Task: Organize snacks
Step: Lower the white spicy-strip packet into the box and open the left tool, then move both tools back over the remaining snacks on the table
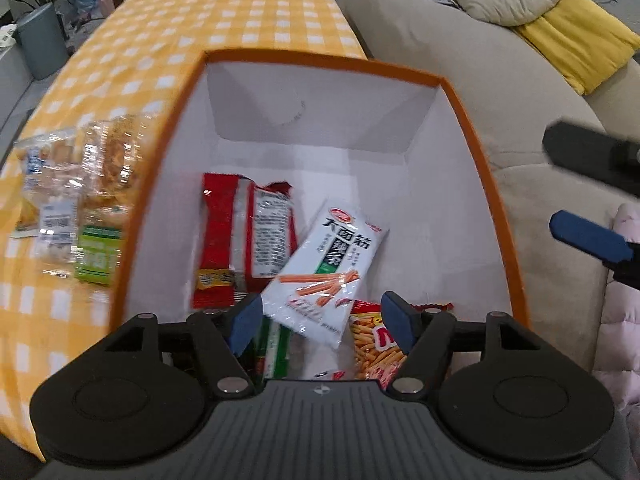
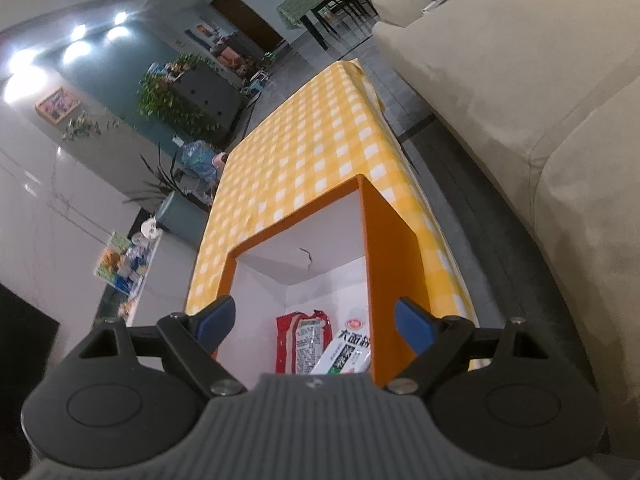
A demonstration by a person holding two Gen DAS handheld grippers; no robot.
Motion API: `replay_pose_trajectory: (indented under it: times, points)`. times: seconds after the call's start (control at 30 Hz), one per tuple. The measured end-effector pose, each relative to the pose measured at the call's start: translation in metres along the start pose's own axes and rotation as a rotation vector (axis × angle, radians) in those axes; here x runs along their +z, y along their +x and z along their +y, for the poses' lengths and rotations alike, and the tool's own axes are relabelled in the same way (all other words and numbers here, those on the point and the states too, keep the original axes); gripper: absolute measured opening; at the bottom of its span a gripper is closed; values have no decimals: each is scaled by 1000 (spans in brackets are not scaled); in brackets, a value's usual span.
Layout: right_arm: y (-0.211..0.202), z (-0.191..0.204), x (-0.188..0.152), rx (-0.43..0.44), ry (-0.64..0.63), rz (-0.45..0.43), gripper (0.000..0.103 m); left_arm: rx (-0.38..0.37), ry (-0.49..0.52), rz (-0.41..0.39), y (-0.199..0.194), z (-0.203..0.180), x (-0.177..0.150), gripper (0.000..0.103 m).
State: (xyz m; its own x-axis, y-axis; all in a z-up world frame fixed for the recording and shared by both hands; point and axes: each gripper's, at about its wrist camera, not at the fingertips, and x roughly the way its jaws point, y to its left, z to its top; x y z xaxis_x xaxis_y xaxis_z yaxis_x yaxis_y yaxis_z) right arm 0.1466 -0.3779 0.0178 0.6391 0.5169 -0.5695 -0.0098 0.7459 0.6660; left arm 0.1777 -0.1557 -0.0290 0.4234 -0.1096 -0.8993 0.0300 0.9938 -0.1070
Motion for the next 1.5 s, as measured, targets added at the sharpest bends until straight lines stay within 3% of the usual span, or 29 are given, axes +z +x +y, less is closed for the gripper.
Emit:
replay_pose_trajectory:
  times: [0.37,0.57,0.7,0.83,0.97,1.13,1.27,1.5]
  points:
    - [-6,17,-6,-28,-96,40,85,29,-47,10,-47,31,-1,83]
    - [-1,34,-12,-54,-163,87,87,3,-61,40,-70,54,-6,83]
    - [5,45,-19,-71,-187,124,87,-8,-56,3,-89,77,-8,83]
    - [14,58,-27,-31,-174,177,87,-47,-112,-24,-103,110,-12,83]
    - [28,76,-35,-92,-158,237,87,-61,-176,-50,-113,143,-13,83]
    - [33,113,-50,-110,-220,213,87,-55,-225,-91,-123,186,-17,83]
    - [36,141,-60,-112,-240,172,87,1,-251,-163,-133,214,-24,79]
    - [60,197,-88,-101,-290,152,84,-29,-291,-182,-135,253,-29,79]
